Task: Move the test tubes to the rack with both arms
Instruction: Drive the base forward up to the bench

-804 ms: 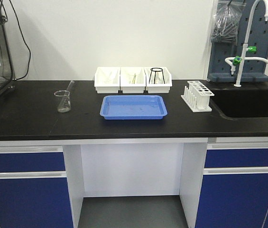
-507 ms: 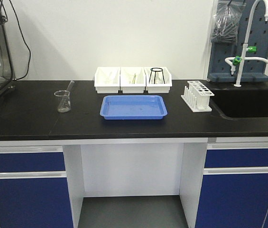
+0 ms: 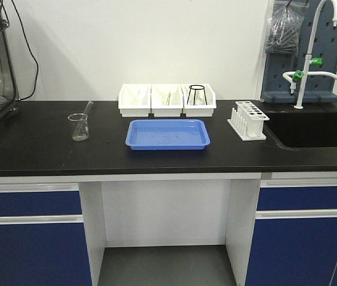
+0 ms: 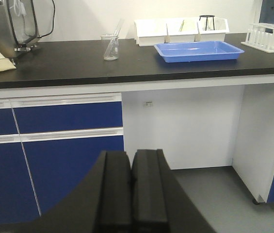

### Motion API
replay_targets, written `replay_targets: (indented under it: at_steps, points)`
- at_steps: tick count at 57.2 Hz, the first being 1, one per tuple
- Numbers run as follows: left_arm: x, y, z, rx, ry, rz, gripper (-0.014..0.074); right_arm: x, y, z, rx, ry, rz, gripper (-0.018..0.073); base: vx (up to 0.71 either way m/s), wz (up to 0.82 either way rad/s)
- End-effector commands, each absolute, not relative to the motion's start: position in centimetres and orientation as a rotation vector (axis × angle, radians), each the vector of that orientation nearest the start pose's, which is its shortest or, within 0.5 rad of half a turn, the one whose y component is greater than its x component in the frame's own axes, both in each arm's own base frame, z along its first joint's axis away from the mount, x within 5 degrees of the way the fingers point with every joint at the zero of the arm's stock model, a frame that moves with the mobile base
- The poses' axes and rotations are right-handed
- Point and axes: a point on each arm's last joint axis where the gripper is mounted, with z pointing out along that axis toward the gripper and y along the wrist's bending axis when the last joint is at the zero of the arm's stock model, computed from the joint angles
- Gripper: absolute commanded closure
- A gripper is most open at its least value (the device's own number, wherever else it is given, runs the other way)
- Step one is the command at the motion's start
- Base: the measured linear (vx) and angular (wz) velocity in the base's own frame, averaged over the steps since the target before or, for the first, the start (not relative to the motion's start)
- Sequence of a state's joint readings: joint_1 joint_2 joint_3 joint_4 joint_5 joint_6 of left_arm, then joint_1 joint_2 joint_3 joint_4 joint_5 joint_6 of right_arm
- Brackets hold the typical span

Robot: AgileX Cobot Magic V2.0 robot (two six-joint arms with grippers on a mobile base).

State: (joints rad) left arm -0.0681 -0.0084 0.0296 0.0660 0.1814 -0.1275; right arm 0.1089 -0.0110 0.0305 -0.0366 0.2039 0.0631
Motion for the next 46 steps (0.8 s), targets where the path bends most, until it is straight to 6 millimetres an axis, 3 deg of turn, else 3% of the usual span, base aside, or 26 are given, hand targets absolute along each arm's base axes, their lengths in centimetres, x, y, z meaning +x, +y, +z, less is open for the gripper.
replay_targets:
  at_steps: [1,46]
  points:
    - [5.64,-0.33,18.67,-0.009,1.613,-0.105,0.0617,5.63,0.58,18.88,-0.078,1.630,0.091,0.0567,0.00,-0.01]
    - [5.64,-0.33,18.67,-0.009,1.613,-0.105,0.0617,5.63,0.58,18.89,-0.078,1.629,0.091,0.0567,0.14,-0.01]
